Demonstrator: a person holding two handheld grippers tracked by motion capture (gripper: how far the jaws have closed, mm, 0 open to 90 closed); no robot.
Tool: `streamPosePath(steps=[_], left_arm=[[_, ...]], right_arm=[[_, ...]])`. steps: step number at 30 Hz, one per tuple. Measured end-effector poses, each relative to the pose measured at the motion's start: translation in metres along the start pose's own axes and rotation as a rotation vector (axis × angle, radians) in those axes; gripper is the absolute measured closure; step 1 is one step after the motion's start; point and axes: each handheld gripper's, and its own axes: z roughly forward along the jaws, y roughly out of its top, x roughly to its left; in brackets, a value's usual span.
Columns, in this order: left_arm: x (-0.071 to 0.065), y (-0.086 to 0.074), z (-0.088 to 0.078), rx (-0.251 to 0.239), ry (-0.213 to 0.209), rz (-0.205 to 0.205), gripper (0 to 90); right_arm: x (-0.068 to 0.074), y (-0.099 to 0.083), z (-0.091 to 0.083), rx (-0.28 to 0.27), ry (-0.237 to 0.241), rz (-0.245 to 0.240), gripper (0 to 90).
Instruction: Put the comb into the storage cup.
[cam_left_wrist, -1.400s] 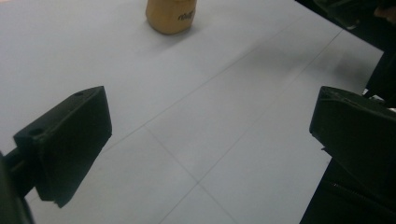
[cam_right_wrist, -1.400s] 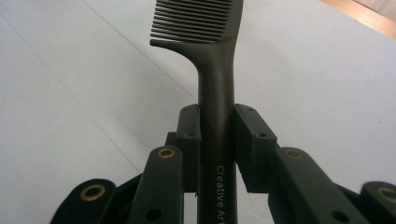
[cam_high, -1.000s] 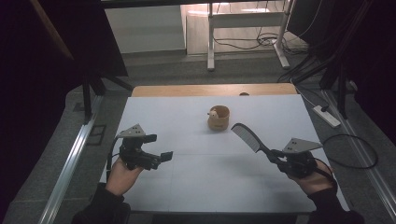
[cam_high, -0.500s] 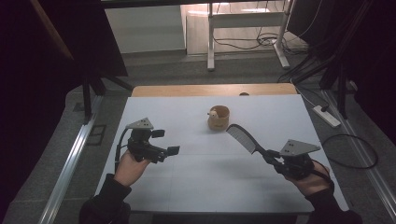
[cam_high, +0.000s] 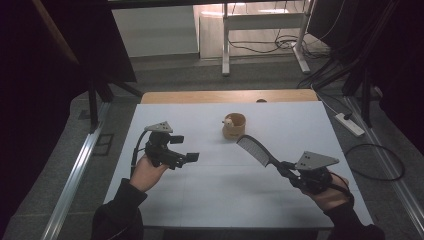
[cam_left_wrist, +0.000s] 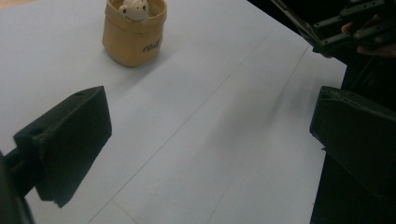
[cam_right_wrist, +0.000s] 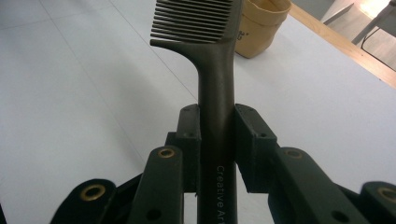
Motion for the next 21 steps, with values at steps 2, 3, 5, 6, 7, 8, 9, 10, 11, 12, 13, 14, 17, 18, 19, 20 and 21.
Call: streamPosePath(steps=[2, 3, 5, 6, 7, 8, 9, 10, 11, 12, 13, 14, 17, 18, 19, 20, 21], left_arm=[[0.001, 0.002, 0.002, 0.004, -0.007, 0.003, 0.0], [0.001, 0.003, 0.004, 0.005, -0.011, 0.003, 0.0], [0.002, 0.005, 0.006, 0.008, -0.017, 0.005, 0.0], [0.002, 0.006, 0.007, 0.009, -0.021, 0.005, 0.0], [0.002, 0.007, 0.008, 0.011, -0.024, 0.002, 0.0], [0.003, 0.008, 0.010, 0.009, -0.029, 0.001, 0.0], [0.003, 0.009, 0.010, 0.009, -0.033, 0.001, 0.0], [0.004, 0.010, 0.012, 0.006, -0.040, -0.003, 0.0], [0.005, 0.011, 0.013, 0.004, -0.045, -0.006, 0.0], [0.005, 0.013, 0.013, 0.003, -0.050, -0.006, 0.0], [0.005, 0.014, 0.015, 0.003, -0.053, -0.009, 0.0], [0.006, 0.016, 0.016, 0.004, -0.054, -0.007, 0.0], [0.007, 0.020, 0.020, 0.010, -0.064, -0.002, 0.0], [0.007, 0.021, 0.022, 0.014, -0.066, -0.002, 0.0], [0.007, 0.022, 0.023, 0.016, -0.069, 0.000, 0.0], [0.008, 0.023, 0.024, 0.018, -0.075, 0.000, 0.0], [0.008, 0.024, 0.026, 0.019, -0.080, -0.001, 0.0]], right_arm=[[0.001, 0.001, 0.000, -0.002, 0.004, -0.001, 72.5], [0.001, 0.001, 0.001, -0.004, 0.001, -0.006, 72.5], [0.002, 0.002, 0.000, -0.009, 0.004, -0.007, 72.5], [0.002, 0.002, 0.000, -0.009, 0.004, -0.012, 72.5], [0.003, 0.002, 0.000, -0.011, 0.003, -0.015, 72.5], [0.003, 0.003, 0.001, -0.013, 0.004, -0.013, 72.5], [0.004, 0.003, 0.001, -0.014, 0.004, -0.017, 72.5], [0.004, 0.003, 0.001, -0.018, 0.005, -0.020, 72.6], [0.004, 0.004, 0.001, -0.020, 0.006, -0.024, 72.5], [0.005, 0.004, 0.001, -0.023, 0.007, -0.027, 72.5], [0.005, 0.005, 0.001, -0.025, 0.009, -0.030, 72.5], [0.006, 0.005, 0.002, -0.026, 0.010, -0.033, 72.5], [0.008, 0.006, 0.002, -0.031, 0.011, -0.045, 72.5], [0.008, 0.007, 0.002, -0.032, 0.011, -0.048, 72.5], [0.009, 0.007, 0.003, -0.035, 0.010, -0.049, 72.5], [0.009, 0.007, 0.003, -0.036, 0.011, -0.054, 72.5], [0.010, 0.008, 0.003, -0.038, 0.012, -0.056, 72.5]])
